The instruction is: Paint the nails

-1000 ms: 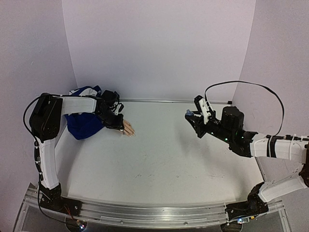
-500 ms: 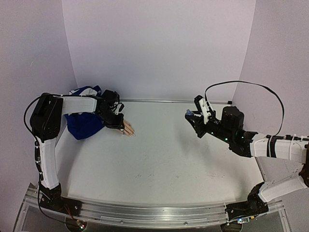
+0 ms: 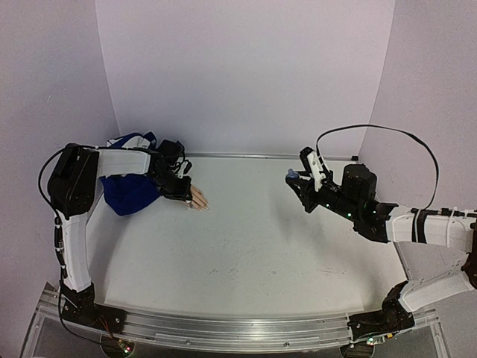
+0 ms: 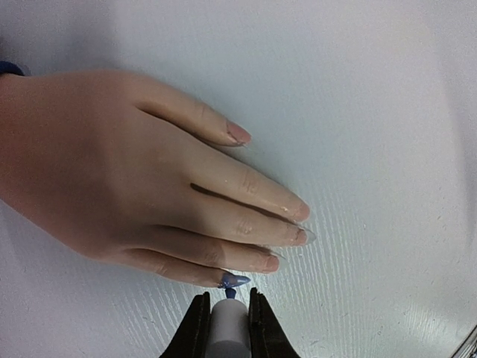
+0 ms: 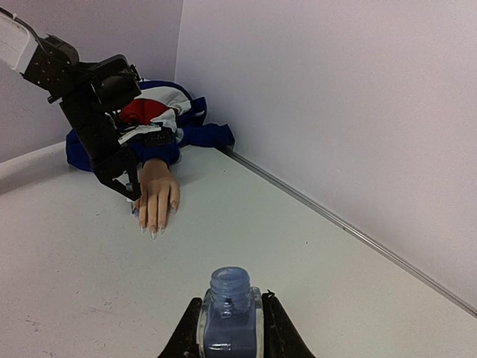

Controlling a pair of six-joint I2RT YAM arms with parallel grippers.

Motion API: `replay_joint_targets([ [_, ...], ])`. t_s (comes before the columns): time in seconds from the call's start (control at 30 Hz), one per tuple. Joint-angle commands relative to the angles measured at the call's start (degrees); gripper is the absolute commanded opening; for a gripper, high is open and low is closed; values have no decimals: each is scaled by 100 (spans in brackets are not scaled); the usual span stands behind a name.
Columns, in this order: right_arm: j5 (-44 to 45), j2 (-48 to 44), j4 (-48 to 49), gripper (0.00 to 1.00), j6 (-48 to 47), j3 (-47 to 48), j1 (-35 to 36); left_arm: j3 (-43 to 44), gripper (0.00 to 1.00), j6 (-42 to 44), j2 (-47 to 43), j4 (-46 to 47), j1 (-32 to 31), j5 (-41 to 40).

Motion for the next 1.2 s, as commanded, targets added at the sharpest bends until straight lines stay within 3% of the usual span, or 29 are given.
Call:
replay_joint_targets([
  [0.0, -10, -132, 442, 0, 70, 110, -29, 347, 0, 78, 17, 38, 28, -43],
  [1.17, -14, -146, 442, 0, 79, 101, -38, 125, 0, 80, -87, 31, 44, -55],
])
